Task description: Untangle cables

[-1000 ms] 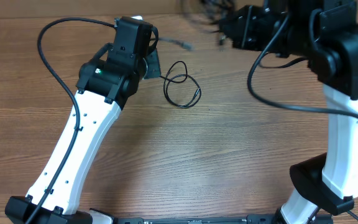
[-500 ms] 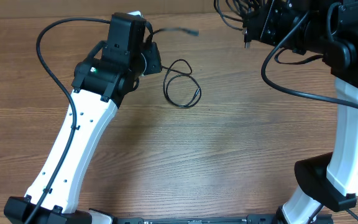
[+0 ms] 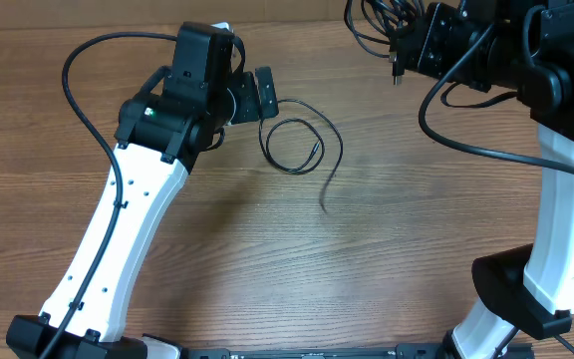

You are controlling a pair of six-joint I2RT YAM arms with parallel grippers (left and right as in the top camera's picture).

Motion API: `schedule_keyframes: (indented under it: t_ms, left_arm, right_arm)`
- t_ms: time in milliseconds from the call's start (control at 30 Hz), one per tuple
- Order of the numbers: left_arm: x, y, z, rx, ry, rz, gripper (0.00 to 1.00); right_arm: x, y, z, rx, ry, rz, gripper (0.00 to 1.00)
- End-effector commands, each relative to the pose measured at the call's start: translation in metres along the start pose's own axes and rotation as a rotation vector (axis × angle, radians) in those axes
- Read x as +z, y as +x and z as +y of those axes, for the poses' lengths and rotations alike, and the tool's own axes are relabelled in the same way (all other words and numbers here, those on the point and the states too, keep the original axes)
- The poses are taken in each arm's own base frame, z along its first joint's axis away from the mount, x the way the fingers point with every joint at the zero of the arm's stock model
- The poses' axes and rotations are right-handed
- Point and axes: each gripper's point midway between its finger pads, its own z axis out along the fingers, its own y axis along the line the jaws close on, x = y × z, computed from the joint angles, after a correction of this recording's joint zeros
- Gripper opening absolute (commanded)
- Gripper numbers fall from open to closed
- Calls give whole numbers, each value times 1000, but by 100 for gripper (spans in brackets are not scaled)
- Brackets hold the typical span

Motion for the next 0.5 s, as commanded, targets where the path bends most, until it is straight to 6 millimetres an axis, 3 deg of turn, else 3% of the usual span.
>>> schedule_keyframes:
  t_ms: [0,100,267,467]
  left_arm:
    - [4,7,1,8,1,33,100]
    - [4,13,-2,23,20,64,100]
    - [-8,22,-25,83,163,105,100]
    - [-52,12,-44,96,281,37,100]
  right_arm:
    - [-5,0,3,-1,-12,-10,4]
    - [-3,2,2,2,-6,2,4]
    - [3,7,0,11,-5,36,4]
    - [11,22,17,-22,-105,123,4]
